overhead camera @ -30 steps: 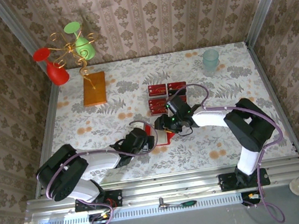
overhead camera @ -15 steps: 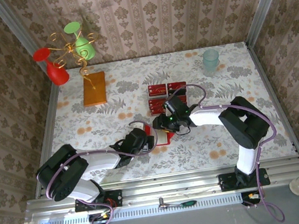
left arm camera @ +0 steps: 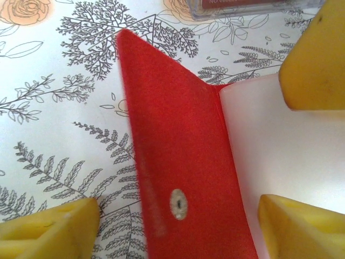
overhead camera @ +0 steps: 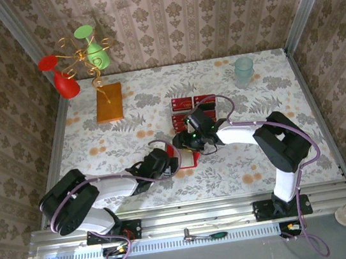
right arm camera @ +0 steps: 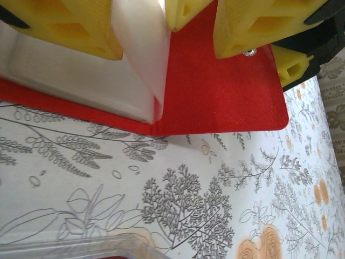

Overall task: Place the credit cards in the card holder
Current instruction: Turn over the card slot at the card holder.

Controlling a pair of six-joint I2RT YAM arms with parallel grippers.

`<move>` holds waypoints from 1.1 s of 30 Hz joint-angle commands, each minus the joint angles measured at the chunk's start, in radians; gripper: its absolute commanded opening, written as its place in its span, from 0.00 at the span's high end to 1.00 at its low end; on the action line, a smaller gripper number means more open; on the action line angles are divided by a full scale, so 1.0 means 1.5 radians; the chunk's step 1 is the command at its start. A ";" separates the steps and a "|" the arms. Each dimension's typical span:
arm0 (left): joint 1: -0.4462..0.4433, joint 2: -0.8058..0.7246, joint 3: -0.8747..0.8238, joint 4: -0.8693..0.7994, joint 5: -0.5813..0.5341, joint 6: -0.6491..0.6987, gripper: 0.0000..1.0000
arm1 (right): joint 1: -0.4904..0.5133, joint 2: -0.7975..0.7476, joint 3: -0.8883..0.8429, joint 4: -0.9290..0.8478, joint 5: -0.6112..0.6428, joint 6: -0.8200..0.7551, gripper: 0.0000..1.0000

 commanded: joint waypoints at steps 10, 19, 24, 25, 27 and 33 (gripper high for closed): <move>0.052 -0.276 -0.043 -0.143 -0.039 -0.029 0.03 | 0.045 -0.012 0.046 -0.019 -0.012 0.017 0.31; 0.147 -0.425 -0.071 -0.240 -0.008 -0.036 0.00 | 0.083 0.058 0.106 0.011 -0.003 0.053 0.27; 0.168 -0.443 -0.083 -0.254 0.007 -0.037 0.00 | 0.098 0.108 0.134 0.032 0.000 0.070 0.25; 0.171 -0.444 -0.084 -0.255 0.010 -0.038 0.00 | 0.098 0.115 0.134 0.038 0.004 0.072 0.25; 0.175 -0.444 -0.086 -0.256 0.014 -0.038 0.00 | 0.099 0.127 0.130 0.051 0.005 0.081 0.25; 0.183 -0.430 -0.086 -0.254 0.028 -0.037 0.00 | 0.098 0.133 0.110 0.074 0.000 0.092 0.25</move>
